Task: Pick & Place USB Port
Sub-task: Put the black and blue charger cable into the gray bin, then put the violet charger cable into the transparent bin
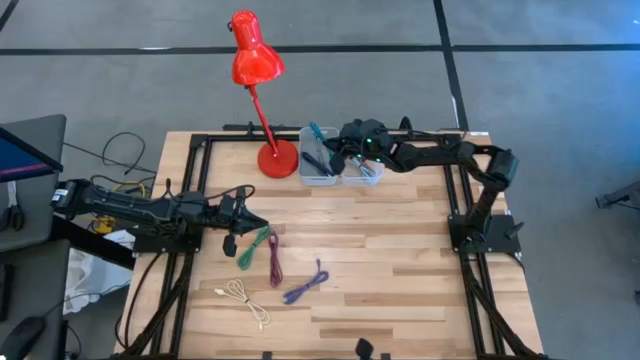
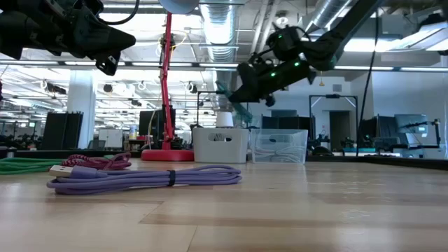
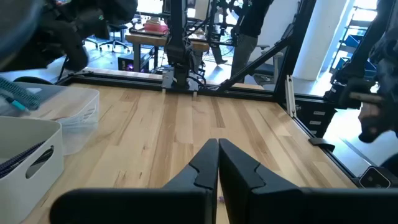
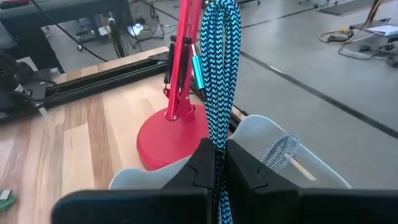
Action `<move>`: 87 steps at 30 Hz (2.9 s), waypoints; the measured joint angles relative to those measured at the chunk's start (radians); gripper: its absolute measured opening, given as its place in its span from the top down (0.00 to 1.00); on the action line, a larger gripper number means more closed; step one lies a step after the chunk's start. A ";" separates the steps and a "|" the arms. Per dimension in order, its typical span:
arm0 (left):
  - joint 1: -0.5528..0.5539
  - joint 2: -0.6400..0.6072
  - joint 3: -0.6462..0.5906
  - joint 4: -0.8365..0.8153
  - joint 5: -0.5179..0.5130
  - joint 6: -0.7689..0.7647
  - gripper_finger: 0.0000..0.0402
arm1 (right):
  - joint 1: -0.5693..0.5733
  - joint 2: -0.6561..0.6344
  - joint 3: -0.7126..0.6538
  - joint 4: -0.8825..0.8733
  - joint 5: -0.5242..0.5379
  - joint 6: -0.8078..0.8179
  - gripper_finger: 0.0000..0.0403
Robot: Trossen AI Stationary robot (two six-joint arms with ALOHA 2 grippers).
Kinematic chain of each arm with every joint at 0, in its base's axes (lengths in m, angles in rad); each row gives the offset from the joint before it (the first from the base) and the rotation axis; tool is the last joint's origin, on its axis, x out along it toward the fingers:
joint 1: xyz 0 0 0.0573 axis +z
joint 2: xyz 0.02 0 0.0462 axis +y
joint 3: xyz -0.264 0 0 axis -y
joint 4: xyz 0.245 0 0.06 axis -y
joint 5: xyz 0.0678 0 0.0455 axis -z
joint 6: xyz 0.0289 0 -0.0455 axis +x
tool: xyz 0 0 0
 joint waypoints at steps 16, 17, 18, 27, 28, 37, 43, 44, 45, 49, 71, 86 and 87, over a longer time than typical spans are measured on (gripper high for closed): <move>0.000 0.000 0.000 0.000 0.000 0.000 0.97 | 0.025 0.218 0.216 -0.163 -0.039 0.062 0.99; 0.000 0.000 0.000 0.000 0.000 0.000 0.97 | 0.025 0.220 0.219 -0.178 -0.039 0.070 0.99; 0.000 0.000 0.000 0.000 0.000 0.000 0.97 | 0.025 0.220 0.220 -0.193 -0.039 0.071 0.99; 0.000 0.000 0.000 0.000 0.000 -0.004 0.97 | 0.025 0.172 0.233 -0.191 0.006 0.051 0.70; 0.000 0.000 0.000 0.000 0.000 -0.003 0.97 | 0.025 0.165 0.233 -0.193 0.017 0.048 0.67; 0.000 0.000 0.000 0.000 0.000 -0.004 0.97 | 0.042 0.065 0.233 -0.317 -0.045 0.044 0.52; 0.000 0.000 0.000 0.000 0.000 -0.004 0.97 | 0.143 -0.031 0.233 -0.521 -0.117 -0.074 0.58; 0.000 0.000 0.000 0.000 0.000 -0.004 0.97 | 0.165 -0.042 0.233 -0.557 -0.117 -0.098 0.60; 0.000 0.000 0.000 0.000 0.000 -0.004 0.97 | 0.187 -0.051 0.233 -0.588 -0.117 -0.117 0.61; 0.000 0.000 0.000 0.000 0.000 -0.003 0.97 | 0.284 -0.068 0.233 -0.693 -0.117 -0.161 0.67; 0.000 0.000 0.000 0.000 0.000 -0.004 0.97 | 0.684 0.142 0.232 -0.752 -0.056 -0.156 0.66; 0.000 0.000 0.000 0.000 0.000 -0.004 0.97 | 0.782 0.204 0.232 -0.645 -0.007 -0.110 0.66; 0.000 0.000 0.000 0.000 0.000 -0.004 0.97 | 0.782 0.204 0.232 -0.633 0.001 -0.110 0.67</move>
